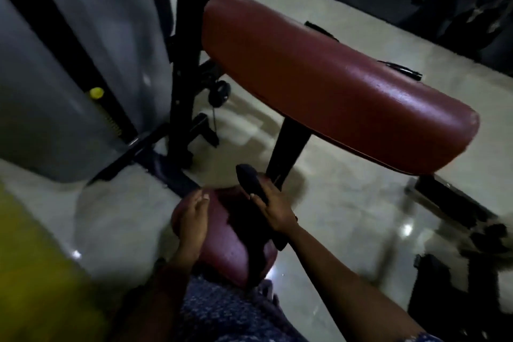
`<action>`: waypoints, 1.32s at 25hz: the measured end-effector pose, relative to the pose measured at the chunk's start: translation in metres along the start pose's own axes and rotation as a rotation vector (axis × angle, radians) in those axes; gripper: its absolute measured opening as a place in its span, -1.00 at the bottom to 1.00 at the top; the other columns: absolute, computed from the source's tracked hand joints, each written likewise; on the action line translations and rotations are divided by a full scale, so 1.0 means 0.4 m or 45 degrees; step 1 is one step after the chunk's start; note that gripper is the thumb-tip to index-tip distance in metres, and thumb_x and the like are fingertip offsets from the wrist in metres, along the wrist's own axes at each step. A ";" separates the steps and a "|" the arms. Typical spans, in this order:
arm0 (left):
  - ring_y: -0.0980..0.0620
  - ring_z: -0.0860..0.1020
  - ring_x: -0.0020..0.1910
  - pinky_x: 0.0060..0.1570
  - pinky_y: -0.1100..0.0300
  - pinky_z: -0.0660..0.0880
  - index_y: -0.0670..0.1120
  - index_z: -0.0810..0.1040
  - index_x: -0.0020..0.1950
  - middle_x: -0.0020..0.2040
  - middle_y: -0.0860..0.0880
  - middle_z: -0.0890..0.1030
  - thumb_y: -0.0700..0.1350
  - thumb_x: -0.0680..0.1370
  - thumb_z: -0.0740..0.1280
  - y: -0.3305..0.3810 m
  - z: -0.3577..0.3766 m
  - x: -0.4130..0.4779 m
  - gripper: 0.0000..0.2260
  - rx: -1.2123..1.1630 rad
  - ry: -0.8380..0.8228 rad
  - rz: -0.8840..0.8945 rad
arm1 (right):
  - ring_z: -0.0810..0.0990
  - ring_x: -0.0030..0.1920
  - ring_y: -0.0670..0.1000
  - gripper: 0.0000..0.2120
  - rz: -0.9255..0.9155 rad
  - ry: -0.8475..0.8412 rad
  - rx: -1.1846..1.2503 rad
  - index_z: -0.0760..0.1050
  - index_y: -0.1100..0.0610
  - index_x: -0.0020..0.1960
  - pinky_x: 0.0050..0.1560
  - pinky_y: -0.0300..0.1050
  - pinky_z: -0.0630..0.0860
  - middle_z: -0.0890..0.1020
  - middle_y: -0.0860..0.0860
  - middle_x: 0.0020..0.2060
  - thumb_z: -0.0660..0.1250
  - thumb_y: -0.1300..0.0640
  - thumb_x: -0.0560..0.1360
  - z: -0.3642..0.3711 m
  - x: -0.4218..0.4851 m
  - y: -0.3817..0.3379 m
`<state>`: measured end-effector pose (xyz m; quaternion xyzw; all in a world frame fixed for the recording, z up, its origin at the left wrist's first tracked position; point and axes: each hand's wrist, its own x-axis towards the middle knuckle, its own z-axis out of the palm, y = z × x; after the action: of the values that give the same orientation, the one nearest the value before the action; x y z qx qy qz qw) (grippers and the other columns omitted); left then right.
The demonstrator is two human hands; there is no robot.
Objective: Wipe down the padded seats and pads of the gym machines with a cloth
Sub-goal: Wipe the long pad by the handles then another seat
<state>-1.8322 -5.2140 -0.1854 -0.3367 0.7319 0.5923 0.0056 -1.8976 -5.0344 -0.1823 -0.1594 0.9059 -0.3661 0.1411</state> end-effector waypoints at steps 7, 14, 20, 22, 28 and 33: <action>-0.10 0.36 0.38 0.33 0.13 0.24 -0.18 0.32 0.43 0.42 -0.14 0.38 -0.08 0.64 0.13 -0.184 0.045 -0.222 -0.62 -0.324 0.348 -0.269 | 0.40 0.23 0.19 -0.48 -0.356 -0.346 -0.516 0.08 -0.11 0.50 0.21 0.05 0.37 0.41 0.13 0.30 0.16 -0.06 0.59 0.072 -0.080 0.063; -0.13 0.38 0.35 0.35 -0.04 0.31 -0.07 0.31 0.44 0.41 -0.14 0.38 -0.03 0.64 0.12 -0.344 0.160 -0.338 -0.63 -0.862 0.585 -0.450 | 0.61 -0.08 0.23 -0.48 -0.924 -0.249 -0.946 0.43 -0.12 0.31 -0.26 0.04 0.56 0.61 0.12 0.12 0.08 -0.09 0.38 0.196 -0.168 0.137; -0.09 0.32 0.40 0.31 0.07 0.25 0.01 0.27 0.47 0.44 -0.07 0.35 0.03 0.63 0.09 -0.491 0.271 -0.344 -0.60 -1.024 0.711 -0.512 | 0.18 0.45 0.19 -0.48 -1.098 -0.323 -1.019 0.28 -0.16 0.41 0.32 0.18 0.27 0.26 0.07 0.47 0.17 -0.21 0.46 0.362 -0.177 0.258; -0.08 0.32 0.40 0.25 0.13 0.25 0.03 0.26 0.47 0.44 -0.07 0.35 0.08 0.62 0.07 -0.500 0.290 -0.319 -0.58 -1.055 0.731 -0.510 | 0.16 0.46 0.16 -0.50 -1.225 -0.278 -0.980 0.32 -0.16 0.39 0.32 0.15 0.27 0.27 0.05 0.47 0.17 -0.22 0.47 0.364 -0.145 0.255; -0.09 0.44 0.26 0.18 0.15 0.31 -0.09 0.33 0.43 0.34 -0.13 0.45 0.08 0.62 0.06 -0.481 0.286 -0.186 -0.56 -1.107 0.921 -0.485 | 0.28 0.42 0.14 -0.50 -1.576 -0.432 -0.920 0.34 -0.16 0.38 0.30 0.13 0.33 0.34 0.03 0.43 0.10 -0.24 0.47 0.382 0.104 0.193; -0.09 0.49 0.24 0.34 -0.06 0.33 -0.13 0.50 0.29 0.26 -0.12 0.54 0.44 0.41 0.10 -0.458 0.292 -0.073 -0.25 -1.246 0.931 -0.452 | 0.33 0.38 0.17 -0.50 -1.660 -0.417 -0.961 0.35 -0.12 0.39 0.25 0.14 0.39 0.38 0.05 0.40 0.09 -0.19 0.48 0.410 0.243 0.106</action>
<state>-1.7638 -5.1114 -0.3664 -0.5971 0.2643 0.6950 -0.3009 -1.9327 -5.1451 -0.3391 -0.7505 0.6599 -0.0131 -0.0348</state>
